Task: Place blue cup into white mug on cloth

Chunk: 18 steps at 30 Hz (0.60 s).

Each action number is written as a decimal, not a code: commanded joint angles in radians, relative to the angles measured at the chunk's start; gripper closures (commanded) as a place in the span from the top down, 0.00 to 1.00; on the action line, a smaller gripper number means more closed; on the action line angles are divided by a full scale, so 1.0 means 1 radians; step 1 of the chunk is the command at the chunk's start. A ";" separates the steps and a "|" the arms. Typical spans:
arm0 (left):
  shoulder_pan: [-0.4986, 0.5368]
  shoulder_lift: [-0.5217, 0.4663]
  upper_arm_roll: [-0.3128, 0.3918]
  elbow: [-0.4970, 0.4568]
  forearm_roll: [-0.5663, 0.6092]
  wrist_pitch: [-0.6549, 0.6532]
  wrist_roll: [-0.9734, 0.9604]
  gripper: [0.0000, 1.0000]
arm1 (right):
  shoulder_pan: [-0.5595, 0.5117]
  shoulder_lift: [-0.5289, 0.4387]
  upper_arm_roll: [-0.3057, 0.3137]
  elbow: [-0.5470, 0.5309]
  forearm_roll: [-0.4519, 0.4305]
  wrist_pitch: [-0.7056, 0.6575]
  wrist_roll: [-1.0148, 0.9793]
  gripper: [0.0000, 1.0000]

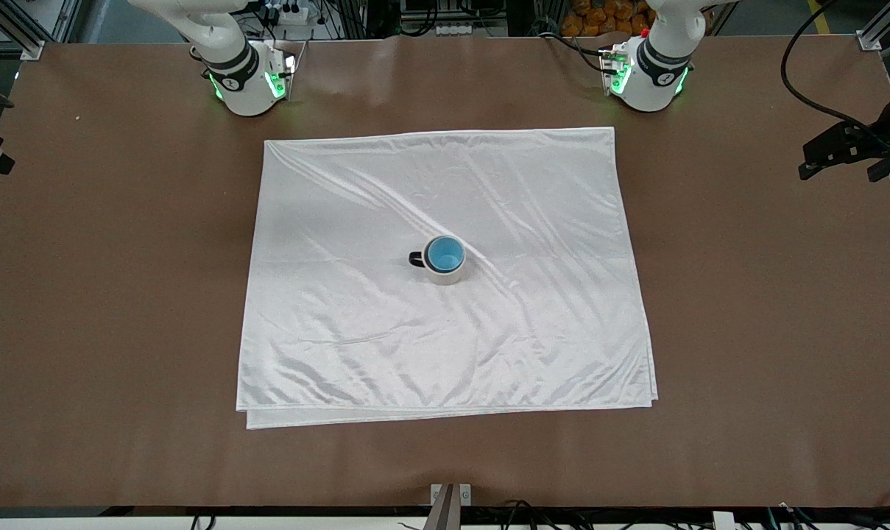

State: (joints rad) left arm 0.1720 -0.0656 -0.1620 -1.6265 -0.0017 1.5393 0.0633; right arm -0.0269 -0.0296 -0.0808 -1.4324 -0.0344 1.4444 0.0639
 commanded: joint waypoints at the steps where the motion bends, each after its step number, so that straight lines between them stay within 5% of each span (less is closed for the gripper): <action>1: 0.007 -0.025 -0.002 -0.026 0.019 0.016 0.027 1.00 | 0.002 0.000 -0.002 0.015 0.004 -0.009 -0.013 1.00; 18: 0.007 -0.020 -0.002 -0.027 0.031 0.036 0.027 1.00 | 0.002 0.000 -0.002 0.013 0.002 -0.007 -0.013 1.00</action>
State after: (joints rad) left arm 0.1721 -0.0655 -0.1618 -1.6295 0.0099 1.5556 0.0634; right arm -0.0269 -0.0296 -0.0808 -1.4324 -0.0344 1.4444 0.0638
